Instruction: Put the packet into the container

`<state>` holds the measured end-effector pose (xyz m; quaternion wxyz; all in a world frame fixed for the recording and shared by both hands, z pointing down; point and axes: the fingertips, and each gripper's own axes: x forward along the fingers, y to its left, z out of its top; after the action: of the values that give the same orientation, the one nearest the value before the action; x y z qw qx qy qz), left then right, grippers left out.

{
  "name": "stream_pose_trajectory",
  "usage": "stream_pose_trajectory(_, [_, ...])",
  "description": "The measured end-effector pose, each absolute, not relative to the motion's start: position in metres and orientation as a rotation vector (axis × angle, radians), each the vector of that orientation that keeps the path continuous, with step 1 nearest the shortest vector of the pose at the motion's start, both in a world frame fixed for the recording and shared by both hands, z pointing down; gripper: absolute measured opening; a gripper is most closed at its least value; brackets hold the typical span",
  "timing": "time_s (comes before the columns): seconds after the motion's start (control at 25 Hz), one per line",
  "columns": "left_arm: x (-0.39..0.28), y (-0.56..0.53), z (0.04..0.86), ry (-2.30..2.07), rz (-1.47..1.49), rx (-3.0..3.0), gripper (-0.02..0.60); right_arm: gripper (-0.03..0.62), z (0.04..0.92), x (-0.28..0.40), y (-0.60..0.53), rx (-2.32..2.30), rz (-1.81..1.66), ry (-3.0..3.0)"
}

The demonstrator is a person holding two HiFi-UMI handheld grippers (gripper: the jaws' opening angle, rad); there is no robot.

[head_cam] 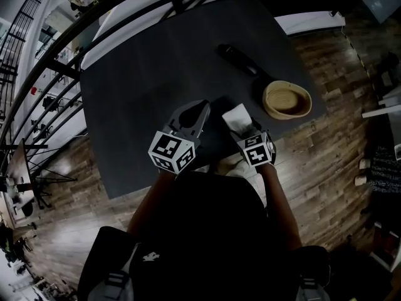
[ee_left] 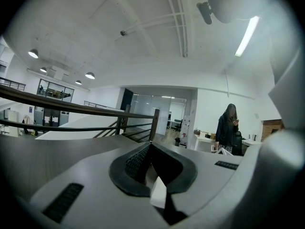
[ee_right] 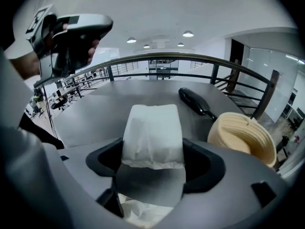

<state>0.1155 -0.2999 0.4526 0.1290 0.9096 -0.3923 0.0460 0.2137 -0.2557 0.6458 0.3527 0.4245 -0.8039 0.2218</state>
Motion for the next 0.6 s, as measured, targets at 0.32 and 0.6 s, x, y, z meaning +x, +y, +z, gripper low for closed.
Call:
stream_pose_trajectory(0.32, [0.146,-0.302,0.454,-1.074,0.145,2.673,0.005,0.377,0.598,0.288,-0.303,1.367,0.595,-2.051])
stream_pose_trajectory(0.6, [0.167,-0.302,0.458,-1.030,0.155,2.685,0.005,0.377,0.589,0.349,-0.322,1.493,0.622,-1.979])
